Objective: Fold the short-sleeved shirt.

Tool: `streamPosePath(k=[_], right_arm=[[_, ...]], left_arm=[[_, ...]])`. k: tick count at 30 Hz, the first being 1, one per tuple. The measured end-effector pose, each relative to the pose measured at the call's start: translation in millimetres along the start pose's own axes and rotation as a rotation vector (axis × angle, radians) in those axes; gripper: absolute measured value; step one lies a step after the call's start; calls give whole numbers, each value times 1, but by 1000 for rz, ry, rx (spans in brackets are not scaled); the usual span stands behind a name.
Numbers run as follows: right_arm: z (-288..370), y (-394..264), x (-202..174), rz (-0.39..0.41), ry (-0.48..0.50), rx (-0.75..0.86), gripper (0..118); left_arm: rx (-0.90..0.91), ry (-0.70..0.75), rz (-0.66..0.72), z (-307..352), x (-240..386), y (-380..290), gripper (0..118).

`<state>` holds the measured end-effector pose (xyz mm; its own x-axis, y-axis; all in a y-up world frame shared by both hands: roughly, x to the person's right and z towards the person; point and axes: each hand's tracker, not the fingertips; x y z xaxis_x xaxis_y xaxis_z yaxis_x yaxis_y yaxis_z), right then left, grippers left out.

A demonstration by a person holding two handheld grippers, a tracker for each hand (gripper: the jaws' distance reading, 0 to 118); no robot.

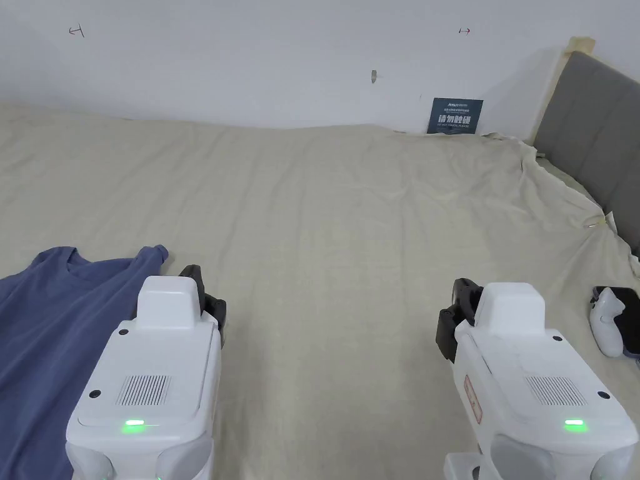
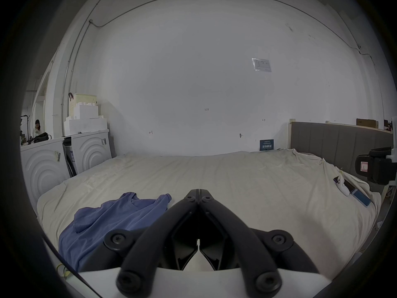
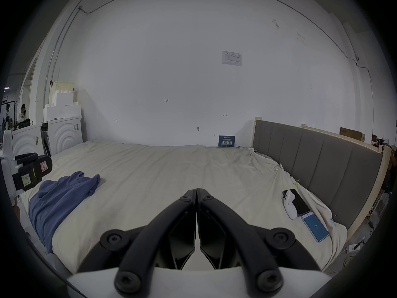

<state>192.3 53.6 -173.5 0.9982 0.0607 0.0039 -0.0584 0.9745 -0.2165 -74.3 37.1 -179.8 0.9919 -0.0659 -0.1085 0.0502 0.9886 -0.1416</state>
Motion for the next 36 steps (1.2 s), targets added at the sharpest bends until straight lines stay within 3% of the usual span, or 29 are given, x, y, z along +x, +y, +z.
streamPosePath(k=[26, 36], right_arm=[[0, 3, 7, 5, 2, 9, 0], [-2, 7, -7, 17, 40, 14, 0]], left_arm=[[9, -6, 2, 1, 0, 2, 0], [9, 35, 18, 5, -17, 0, 0]])
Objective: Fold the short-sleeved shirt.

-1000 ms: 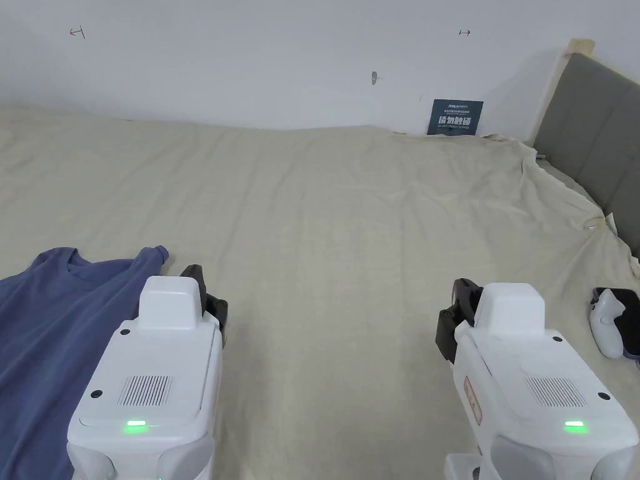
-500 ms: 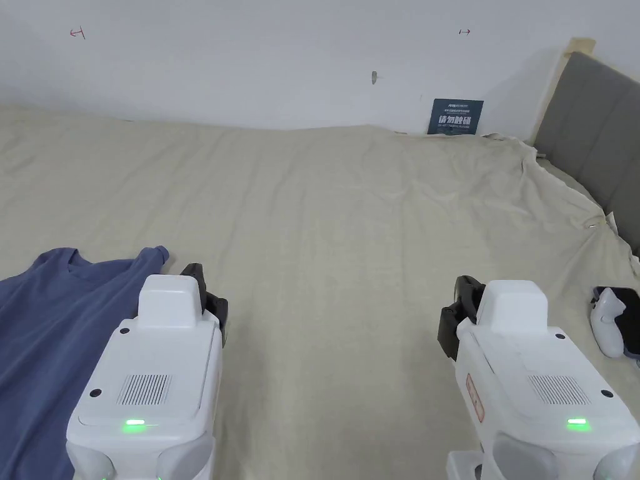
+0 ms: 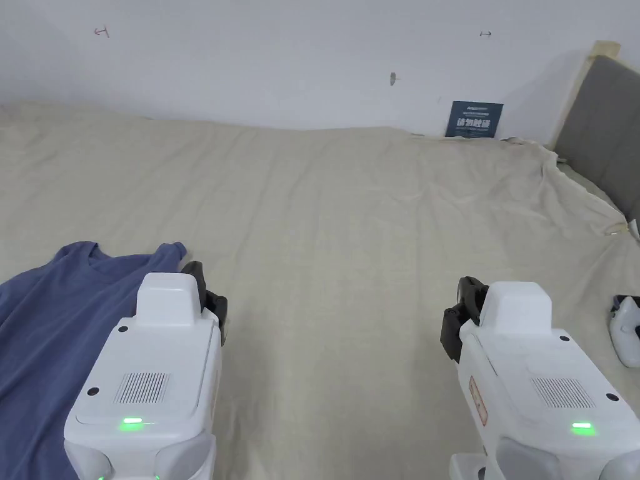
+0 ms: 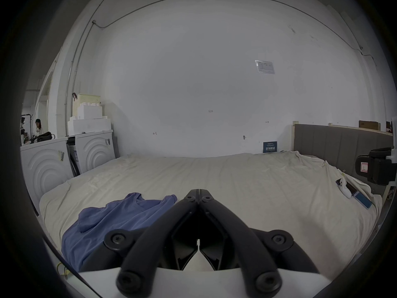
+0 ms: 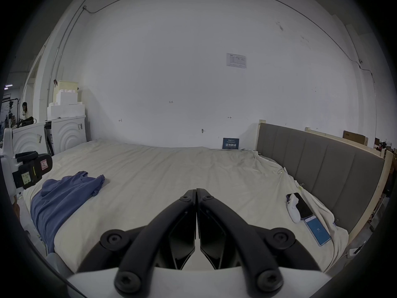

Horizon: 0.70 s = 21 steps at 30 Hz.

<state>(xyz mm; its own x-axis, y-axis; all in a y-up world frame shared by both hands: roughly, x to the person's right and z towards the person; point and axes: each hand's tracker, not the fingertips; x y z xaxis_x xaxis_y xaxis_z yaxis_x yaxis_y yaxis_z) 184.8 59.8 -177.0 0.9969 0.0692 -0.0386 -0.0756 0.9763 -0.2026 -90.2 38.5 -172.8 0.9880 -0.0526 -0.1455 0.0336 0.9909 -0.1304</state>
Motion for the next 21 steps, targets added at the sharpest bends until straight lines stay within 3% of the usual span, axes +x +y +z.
streamPosePath(k=[21], right_arm=[[-23, 5, -114, 61, 366, 40, 0]], left_arm=[[-21, 407, 34, 75, -124, -15, 0]])
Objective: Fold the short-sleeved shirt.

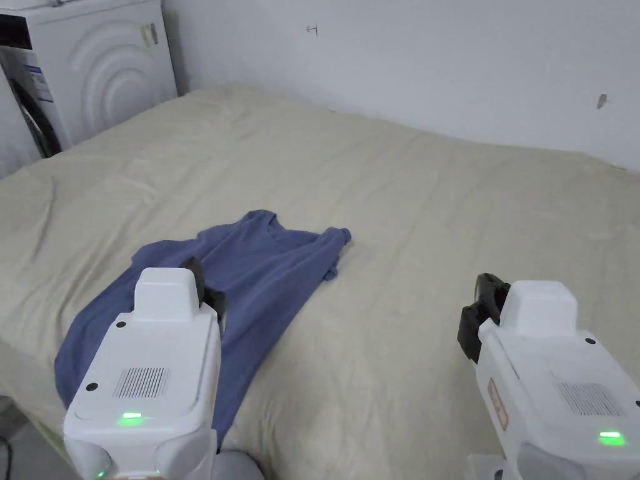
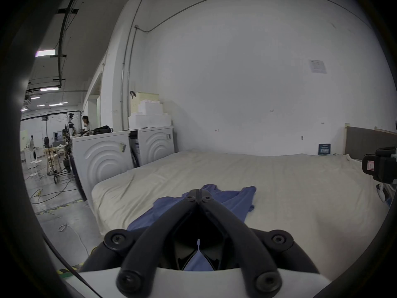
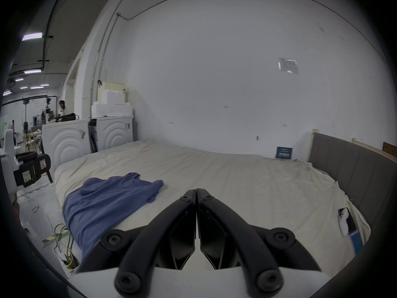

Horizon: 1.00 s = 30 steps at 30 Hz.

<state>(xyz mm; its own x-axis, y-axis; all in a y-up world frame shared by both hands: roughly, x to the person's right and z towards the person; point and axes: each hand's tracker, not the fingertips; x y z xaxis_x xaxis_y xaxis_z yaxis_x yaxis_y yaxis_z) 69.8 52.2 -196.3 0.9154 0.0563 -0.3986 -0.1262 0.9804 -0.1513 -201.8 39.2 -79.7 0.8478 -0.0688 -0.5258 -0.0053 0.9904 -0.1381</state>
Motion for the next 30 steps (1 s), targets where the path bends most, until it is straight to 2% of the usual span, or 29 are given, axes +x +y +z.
streamPosePath(k=[7, 9, 10, 11, 12, 13, 14, 21, 30], right_arm=[[-4, -1, -18, 15, 56, -2, 0], [-5, -1, -19, 17, 60, -4, 0], [-5, -1, -19, 17, 61, -5, 0], [-5, -1, -19, 17, 62, -6, 0], [-5, -1, -20, 17, 62, -6, 0], [-6, -1, -20, 18, 62, -7, 0], [-6, -1, -20, 18, 62, -7, 0], [-10, 6, -25, 19, 62, -14, 0], [-31, 4, -27, 22, 51, -44, 0]], left_arm=[[-25, 43, 7, 4, -17, -8, 0], [-31, 45, 8, 1, -18, -9, 11], [-39, 48, 10, -1, -18, -9, 24], [-47, 52, 14, -4, -19, -9, 55], [-52, 46, 20, -6, -20, -10, 80], [-65, 30, 32, -9, -22, -11, 103], [-82, 11, 41, -13, -22, -11, 118], [-117, -32, 41, -53, -21, -10, 118], [-284, -145, 14, -175, 0, 4, 118]])
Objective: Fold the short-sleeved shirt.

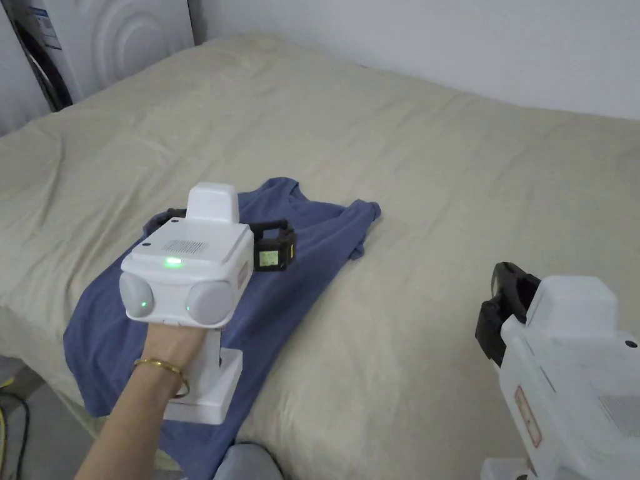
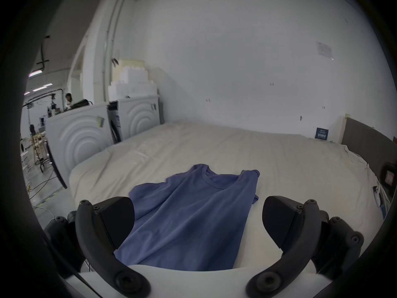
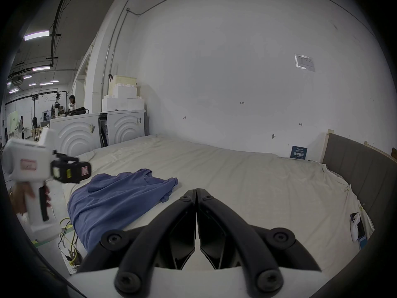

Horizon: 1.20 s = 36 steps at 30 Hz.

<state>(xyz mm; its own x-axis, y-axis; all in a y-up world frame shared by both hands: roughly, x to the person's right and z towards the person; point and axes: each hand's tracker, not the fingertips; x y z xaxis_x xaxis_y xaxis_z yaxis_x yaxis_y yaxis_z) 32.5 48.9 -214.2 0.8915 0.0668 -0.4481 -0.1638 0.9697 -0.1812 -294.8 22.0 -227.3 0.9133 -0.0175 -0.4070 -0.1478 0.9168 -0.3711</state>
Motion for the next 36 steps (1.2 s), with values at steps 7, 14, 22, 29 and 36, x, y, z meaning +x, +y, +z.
streamPosePath(k=[7, 14, 22, 29, 36], right_arm=[[-33, -13, 8, -5, -19, -63, 0], [-69, -27, 22, -8, -47, -127, 0], [-94, -38, 38, -16, -66, -174, 0], [-92, -41, 42, -42, -82, -187, 0], [-55, -32, 48, -20, -89, -159, 0]], left_arm=[[-317, -86, -87, -131, 13, 39, 118], [-662, -107, -96, -238, 31, 30, 118], [-789, -152, -63, -266, 46, 0, 66], [-763, -132, -124, -250, 54, 4, 0], [-518, -55, 37, -187, 34, 39, 0]])
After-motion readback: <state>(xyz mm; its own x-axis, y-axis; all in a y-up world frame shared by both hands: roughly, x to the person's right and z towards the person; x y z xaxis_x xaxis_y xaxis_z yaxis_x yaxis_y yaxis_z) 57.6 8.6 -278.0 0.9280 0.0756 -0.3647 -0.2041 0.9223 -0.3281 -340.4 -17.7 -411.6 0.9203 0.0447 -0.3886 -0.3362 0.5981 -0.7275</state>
